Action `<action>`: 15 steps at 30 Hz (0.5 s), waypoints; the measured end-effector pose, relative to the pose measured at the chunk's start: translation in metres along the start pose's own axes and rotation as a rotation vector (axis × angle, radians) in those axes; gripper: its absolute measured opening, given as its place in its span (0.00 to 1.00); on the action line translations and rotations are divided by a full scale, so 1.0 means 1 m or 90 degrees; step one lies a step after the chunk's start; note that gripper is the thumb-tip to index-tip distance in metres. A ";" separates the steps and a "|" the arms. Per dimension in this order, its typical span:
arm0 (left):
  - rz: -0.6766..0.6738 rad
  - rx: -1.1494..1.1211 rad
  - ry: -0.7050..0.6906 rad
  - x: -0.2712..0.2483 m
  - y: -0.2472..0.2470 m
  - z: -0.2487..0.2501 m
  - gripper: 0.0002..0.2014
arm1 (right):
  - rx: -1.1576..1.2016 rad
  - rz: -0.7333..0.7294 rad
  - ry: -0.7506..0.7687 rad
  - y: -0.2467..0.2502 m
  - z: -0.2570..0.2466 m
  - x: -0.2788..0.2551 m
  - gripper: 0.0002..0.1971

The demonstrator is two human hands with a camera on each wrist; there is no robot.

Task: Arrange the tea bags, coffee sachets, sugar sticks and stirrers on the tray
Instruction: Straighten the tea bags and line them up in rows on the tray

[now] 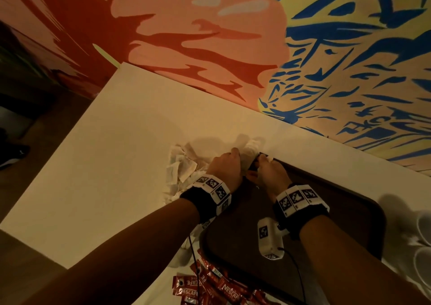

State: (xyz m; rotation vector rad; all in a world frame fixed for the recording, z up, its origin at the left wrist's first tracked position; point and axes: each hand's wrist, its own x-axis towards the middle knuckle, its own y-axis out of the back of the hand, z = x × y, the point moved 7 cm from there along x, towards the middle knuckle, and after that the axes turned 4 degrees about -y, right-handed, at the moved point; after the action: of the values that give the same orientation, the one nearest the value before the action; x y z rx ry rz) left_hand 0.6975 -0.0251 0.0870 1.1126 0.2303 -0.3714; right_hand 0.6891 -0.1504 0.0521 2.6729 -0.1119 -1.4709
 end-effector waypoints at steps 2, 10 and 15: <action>-0.010 -0.005 0.006 0.002 0.000 -0.001 0.14 | 0.010 -0.011 -0.010 -0.003 0.000 0.000 0.18; -0.005 -0.010 0.014 0.005 0.000 0.000 0.13 | 0.029 0.001 -0.014 -0.002 -0.002 -0.005 0.20; 0.004 -0.003 0.039 0.006 0.006 0.000 0.13 | -0.008 0.021 0.024 0.001 -0.004 -0.003 0.25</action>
State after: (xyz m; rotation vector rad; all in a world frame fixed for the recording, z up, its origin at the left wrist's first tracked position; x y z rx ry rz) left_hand 0.7056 -0.0241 0.0894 1.1214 0.2817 -0.3314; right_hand 0.6910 -0.1512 0.0565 2.6747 -0.1424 -1.4057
